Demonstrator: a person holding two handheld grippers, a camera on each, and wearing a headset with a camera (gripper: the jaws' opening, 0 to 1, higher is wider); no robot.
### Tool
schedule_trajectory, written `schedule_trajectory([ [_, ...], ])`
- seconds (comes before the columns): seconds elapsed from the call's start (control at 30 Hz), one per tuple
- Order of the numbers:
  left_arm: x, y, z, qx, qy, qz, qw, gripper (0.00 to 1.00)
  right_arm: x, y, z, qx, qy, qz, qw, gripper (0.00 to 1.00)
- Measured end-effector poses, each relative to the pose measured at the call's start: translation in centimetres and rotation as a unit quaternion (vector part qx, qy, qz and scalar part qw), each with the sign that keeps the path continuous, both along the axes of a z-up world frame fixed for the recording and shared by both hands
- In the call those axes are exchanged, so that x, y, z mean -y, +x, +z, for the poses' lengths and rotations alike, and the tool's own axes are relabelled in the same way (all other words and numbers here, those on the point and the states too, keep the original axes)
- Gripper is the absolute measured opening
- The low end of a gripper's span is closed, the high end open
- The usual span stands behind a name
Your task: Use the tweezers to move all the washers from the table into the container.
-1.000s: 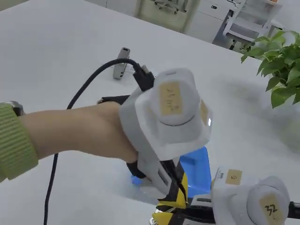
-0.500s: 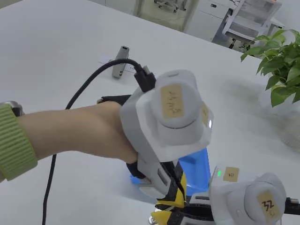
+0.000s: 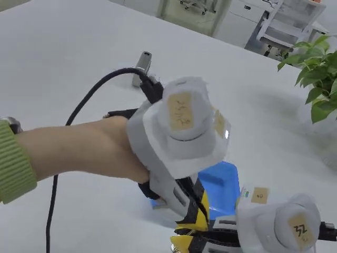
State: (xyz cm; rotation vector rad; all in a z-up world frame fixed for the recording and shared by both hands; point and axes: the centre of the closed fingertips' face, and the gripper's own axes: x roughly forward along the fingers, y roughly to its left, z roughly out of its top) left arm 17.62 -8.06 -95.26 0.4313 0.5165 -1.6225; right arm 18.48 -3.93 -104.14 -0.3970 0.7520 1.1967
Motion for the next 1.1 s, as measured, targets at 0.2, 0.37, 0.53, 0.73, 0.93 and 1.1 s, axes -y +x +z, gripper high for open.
schedule_trajectory([
  [0.2,-3.9,2.9,1.8,0.015,-0.049,0.142,0.9886,0.23,-0.2,0.5,0.1,-0.015,0.022,-0.017,0.9995,0.02],
  [0.37,-7.9,2.9,3.3,-0.008,-0.089,0.241,0.9663,0.4,-0.3,0.5,1.9,-0.036,0.061,-0.013,0.9974,0.02],
  [0.53,-10.9,1.9,4.9,-0.012,-0.12,0.321,0.9393,0.44,0.4,0.6,2.9,-0.047,0.067,0.005,0.9966,0.02],
  [0.73,-12.8,0.6,6.2,-0.003,-0.152,0.389,0.9086,0.53,2.0,0.6,3.2,-0.019,0.029,0.046,0.9983,0.03],
  [0.93,-12.3,-0.7,6.7,0.017,-0.165,0.433,0.8859,0.55,3.9,0.5,3.9,0.006,0.004,0.074,0.9972,0.03],
  [1.1,-11.1,-1.4,5.5,0.019,-0.163,0.465,0.8701,0.57,5.5,0.6,4.4,0.031,-0.015,0.086,0.9957,0.03],
])
